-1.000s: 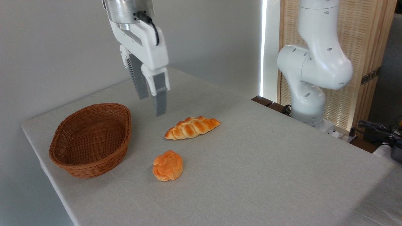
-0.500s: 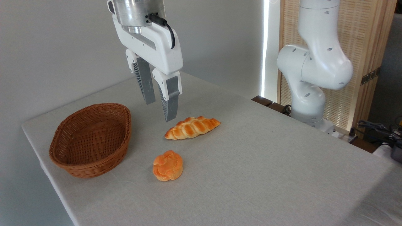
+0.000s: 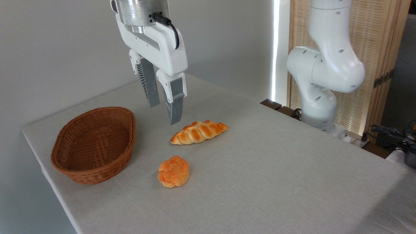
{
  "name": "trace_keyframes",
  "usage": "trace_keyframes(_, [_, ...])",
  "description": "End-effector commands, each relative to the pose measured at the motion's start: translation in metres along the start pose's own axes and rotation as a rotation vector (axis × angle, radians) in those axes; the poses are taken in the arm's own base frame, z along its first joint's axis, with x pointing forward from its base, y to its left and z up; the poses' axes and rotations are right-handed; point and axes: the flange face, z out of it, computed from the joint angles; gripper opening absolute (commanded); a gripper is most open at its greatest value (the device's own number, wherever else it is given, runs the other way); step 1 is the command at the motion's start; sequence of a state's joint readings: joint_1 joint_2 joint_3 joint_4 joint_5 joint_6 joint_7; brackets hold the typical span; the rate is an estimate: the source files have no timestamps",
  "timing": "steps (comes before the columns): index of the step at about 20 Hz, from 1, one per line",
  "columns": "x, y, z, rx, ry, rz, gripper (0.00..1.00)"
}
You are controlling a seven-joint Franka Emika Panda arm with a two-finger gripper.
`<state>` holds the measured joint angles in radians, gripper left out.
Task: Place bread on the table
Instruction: 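Open the gripper, release the roll, and raise the gripper away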
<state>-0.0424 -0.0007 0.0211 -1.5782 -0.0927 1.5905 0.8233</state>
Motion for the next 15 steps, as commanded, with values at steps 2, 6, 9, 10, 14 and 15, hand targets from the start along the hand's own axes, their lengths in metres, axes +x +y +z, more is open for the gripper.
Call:
trace_keyframes(2, [0.0013,0.0004,-0.0052,0.006,-0.01,-0.041,1.0])
trace_keyframes(6, [0.0044,0.0033,-0.0033,0.057,-0.069,-0.03,1.0])
trace_keyframes(9, [0.009,0.0081,-0.0025,0.056,-0.072,-0.019,1.0])
trace_keyframes(10, [0.009,0.0081,-0.0025,0.056,-0.072,-0.019,1.0])
trace_keyframes(14, [0.0062,0.0054,-0.0029,0.049,-0.064,-0.021,1.0])
trace_keyframes(15, [0.0062,0.0054,-0.0029,0.049,-0.064,-0.021,1.0])
